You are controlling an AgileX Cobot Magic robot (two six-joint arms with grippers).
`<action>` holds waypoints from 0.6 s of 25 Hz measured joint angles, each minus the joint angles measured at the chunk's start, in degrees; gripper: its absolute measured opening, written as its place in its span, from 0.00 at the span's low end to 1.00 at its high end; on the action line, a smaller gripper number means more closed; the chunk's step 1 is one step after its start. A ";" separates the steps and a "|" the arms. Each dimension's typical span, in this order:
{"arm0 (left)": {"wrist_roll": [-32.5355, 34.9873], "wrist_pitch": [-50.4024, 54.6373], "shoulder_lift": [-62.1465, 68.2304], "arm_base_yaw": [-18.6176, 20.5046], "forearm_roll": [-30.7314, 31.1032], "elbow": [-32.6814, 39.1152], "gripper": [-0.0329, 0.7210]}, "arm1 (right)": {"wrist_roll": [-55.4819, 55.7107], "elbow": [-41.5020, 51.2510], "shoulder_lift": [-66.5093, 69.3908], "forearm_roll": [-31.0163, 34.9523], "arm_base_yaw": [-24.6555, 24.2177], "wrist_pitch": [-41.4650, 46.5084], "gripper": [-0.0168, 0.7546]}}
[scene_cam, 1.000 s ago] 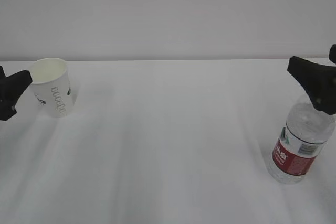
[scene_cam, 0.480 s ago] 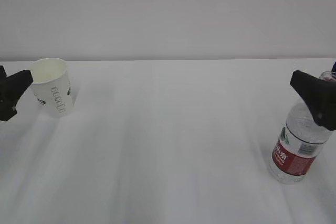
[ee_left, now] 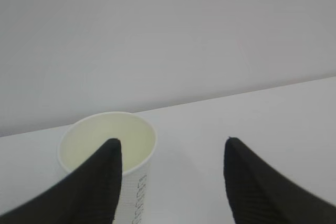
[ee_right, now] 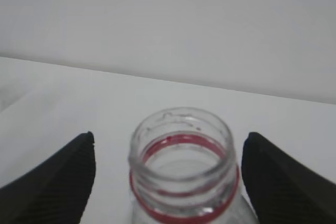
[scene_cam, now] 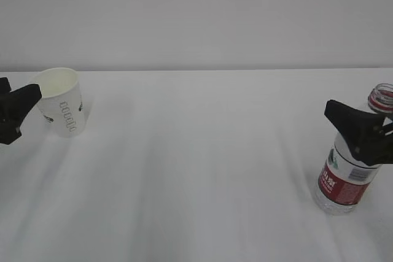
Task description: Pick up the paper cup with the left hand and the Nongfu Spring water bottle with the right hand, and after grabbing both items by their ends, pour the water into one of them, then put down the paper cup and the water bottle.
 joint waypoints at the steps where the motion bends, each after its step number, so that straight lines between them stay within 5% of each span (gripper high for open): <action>1: 0.00 0.00 0.00 0.00 0.00 0.00 0.64 | -0.60 0.00 0.61 0.26 0.00 -0.64 0.88; 15: 0.00 0.00 0.00 0.00 0.14 0.00 0.64 | -5.43 8.97 8.34 8.67 0.00 -13.99 0.88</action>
